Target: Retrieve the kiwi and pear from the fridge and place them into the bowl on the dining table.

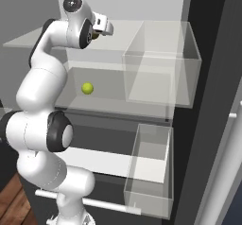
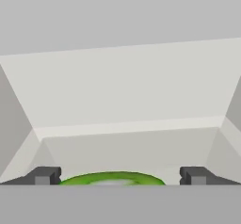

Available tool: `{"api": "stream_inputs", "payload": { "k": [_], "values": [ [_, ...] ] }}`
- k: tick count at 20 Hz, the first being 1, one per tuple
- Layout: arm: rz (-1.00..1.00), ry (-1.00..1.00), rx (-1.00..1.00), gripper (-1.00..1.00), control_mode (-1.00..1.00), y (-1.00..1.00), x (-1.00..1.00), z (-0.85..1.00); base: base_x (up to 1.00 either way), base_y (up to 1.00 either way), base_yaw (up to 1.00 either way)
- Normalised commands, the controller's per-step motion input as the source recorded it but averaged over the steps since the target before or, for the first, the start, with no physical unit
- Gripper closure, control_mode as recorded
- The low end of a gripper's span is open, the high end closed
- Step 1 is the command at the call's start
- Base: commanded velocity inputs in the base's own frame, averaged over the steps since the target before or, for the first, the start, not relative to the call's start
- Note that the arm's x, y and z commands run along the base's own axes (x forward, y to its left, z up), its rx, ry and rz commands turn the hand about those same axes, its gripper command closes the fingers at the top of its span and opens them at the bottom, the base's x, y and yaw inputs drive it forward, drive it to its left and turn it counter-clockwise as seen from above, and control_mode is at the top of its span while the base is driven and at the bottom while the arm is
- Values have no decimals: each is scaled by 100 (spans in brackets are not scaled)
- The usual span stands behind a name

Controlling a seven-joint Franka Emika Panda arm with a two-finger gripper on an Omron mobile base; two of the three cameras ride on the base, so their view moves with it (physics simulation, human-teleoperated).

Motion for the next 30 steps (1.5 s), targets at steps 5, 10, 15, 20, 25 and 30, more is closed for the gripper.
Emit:
{"api": "stream_inputs", "payload": {
  "k": [5,10,15,20,25,30],
  "values": [
    [0,2,0,100,-100,3,1,-32,0,0,0],
    [0,3,0,100,-100,0,0,-35,0,0,0],
    [0,1,0,100,-100,0,0,-10,0,0,0],
    [0,-2,0,100,-100,0,-25,0,0,0,0],
    [1,-12,0,100,-100,0,-92,0,0,0,0],
    [4,-17,-2,100,-100,0,-100,0,0,0,0]
  ]
}}
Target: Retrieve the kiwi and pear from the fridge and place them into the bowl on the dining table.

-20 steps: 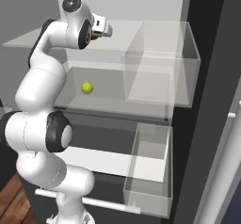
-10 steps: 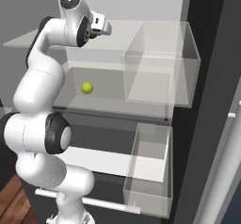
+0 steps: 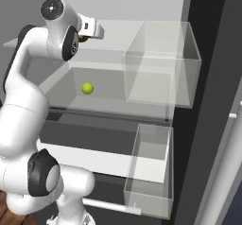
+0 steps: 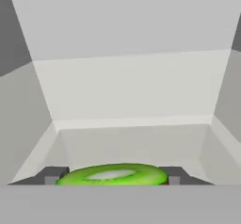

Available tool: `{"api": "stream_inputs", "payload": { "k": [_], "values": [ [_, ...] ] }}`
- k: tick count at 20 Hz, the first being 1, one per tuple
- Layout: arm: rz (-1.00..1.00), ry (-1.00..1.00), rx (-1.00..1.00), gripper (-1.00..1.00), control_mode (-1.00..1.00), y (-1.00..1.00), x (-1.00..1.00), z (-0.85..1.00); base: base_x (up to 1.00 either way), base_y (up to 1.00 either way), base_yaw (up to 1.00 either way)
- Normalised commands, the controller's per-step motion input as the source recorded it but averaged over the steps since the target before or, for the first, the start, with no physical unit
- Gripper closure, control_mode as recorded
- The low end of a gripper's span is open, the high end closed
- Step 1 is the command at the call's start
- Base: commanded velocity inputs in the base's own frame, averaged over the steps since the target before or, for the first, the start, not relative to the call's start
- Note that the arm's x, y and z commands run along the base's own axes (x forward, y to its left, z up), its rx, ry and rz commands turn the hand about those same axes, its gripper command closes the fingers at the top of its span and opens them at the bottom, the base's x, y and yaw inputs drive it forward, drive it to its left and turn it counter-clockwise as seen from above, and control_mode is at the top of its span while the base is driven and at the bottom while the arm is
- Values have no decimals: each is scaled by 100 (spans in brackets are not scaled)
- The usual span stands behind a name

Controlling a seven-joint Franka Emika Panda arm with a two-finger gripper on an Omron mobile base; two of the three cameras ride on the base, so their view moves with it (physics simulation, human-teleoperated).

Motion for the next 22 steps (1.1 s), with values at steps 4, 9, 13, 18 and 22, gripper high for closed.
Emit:
{"api": "stream_inputs", "payload": {
  "k": [4,9,13,18,22],
  "values": [
    [6,-18,-2,100,-100,0,-100,0,0,0,0],
    [7,-12,-1,100,-100,0,-100,0,0,0,0],
    [8,-8,-1,100,-100,0,-100,0,0,0,0],
    [5,-11,-2,100,-100,0,-100,0,0,0,0],
    [0,-12,-3,100,-100,0,-100,0,0,0,0]
  ]
}}
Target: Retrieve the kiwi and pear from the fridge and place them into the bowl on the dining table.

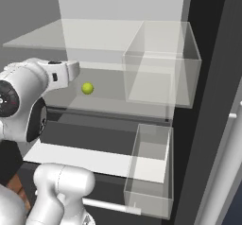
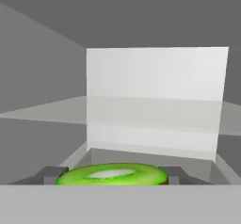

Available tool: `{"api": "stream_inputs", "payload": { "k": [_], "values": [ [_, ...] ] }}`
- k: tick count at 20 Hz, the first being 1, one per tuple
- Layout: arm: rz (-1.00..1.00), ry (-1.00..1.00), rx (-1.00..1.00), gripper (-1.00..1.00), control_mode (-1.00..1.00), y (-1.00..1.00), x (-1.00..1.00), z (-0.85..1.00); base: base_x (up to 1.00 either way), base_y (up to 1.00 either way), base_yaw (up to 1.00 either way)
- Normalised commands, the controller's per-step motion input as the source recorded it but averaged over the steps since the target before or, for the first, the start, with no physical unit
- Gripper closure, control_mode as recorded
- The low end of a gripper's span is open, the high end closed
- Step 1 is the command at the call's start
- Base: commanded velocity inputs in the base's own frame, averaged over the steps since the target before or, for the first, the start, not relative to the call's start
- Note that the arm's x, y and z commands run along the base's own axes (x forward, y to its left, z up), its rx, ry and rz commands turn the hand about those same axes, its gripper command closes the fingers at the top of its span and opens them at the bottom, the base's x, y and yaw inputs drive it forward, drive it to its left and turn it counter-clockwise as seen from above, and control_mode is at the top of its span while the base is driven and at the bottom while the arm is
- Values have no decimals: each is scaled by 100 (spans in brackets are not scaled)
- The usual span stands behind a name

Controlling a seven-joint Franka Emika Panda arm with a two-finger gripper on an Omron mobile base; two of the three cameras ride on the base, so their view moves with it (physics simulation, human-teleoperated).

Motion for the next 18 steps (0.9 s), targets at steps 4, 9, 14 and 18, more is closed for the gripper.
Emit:
{"api": "stream_inputs", "payload": {
  "k": [4,9,14,18],
  "values": [
    [0,-9,-3,100,-100,0,-99,0,0,0,0],
    [0,-4,-1,100,-100,0,-93,0,0,0,0],
    [0,-3,-1,100,-100,0,-31,0,0,0,0],
    [0,0,0,100,100,0,0,0,-13,0,0]
  ]
}}
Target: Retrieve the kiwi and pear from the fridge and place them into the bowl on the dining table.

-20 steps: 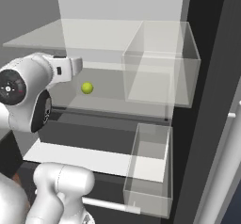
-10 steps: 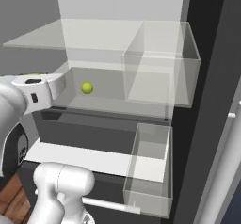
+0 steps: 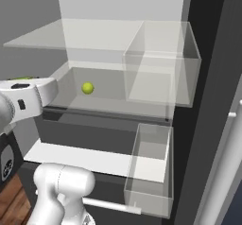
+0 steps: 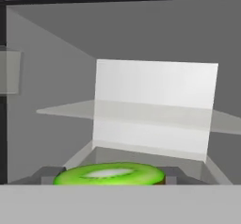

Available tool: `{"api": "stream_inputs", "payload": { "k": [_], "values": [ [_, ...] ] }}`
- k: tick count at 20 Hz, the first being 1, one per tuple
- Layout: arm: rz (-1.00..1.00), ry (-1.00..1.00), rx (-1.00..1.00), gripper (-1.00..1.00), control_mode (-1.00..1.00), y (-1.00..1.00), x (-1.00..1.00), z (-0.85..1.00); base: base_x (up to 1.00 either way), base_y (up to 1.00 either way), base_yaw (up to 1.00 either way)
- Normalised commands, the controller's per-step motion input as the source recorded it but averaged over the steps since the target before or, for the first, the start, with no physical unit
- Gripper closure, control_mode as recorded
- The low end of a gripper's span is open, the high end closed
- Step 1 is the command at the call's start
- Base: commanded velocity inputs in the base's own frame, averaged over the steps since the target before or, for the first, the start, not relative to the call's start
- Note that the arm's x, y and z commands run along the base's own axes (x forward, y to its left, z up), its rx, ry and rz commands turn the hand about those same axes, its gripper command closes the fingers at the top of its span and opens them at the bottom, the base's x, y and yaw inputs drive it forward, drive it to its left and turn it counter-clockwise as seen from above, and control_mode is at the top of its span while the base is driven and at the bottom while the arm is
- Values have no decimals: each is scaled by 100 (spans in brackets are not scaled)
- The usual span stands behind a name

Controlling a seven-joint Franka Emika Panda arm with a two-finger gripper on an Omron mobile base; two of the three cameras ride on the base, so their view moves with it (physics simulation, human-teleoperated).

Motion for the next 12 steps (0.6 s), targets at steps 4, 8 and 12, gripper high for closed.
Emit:
{"api": "stream_inputs", "payload": {
  "k": [4,8,12],
  "values": [
    [0,0,0,100,100,0,0,0,-84,-3,1],
    [0,0,0,100,100,0,0,0,-97,0,3],
    [0,0,0,100,100,0,0,0,-98,-1,4]
  ]
}}
